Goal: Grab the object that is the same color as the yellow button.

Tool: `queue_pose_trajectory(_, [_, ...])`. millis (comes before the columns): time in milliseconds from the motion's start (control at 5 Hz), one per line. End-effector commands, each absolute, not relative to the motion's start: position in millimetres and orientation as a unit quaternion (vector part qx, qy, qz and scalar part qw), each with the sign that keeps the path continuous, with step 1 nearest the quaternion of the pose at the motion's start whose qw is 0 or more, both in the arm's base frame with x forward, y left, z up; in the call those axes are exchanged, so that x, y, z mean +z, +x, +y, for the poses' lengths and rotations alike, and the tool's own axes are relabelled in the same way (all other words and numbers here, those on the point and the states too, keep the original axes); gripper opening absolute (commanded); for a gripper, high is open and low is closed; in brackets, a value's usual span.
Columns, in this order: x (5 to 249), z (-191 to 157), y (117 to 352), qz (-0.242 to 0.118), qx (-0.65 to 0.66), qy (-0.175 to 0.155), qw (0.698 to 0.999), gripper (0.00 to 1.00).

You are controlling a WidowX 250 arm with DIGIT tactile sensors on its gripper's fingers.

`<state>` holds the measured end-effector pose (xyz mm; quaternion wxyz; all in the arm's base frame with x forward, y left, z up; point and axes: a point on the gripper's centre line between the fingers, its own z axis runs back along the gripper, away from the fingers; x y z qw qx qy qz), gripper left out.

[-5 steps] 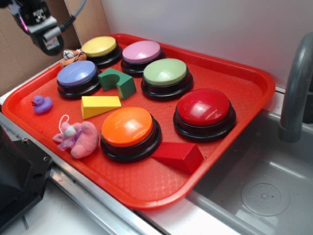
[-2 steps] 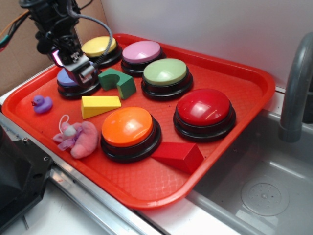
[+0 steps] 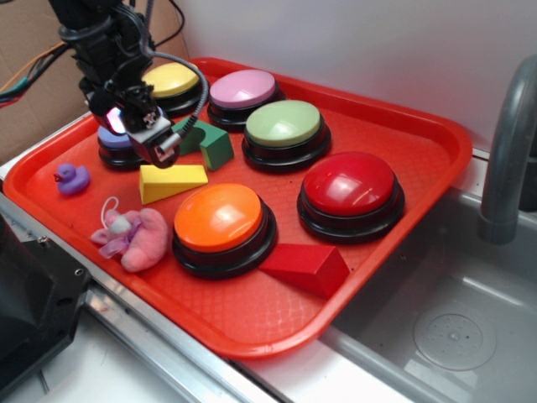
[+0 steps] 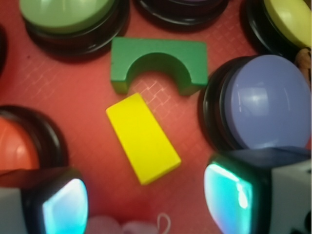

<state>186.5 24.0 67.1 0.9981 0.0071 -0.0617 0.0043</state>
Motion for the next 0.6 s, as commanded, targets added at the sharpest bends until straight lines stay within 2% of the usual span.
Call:
queue_pose_trajectory(0, [48, 27, 193, -0.060, 0.056, 0.010, 0.997, 1.00])
queue_pose_trajectory(400, [31, 28, 196, -0.042, 0.057, 0.011, 0.997, 1.00])
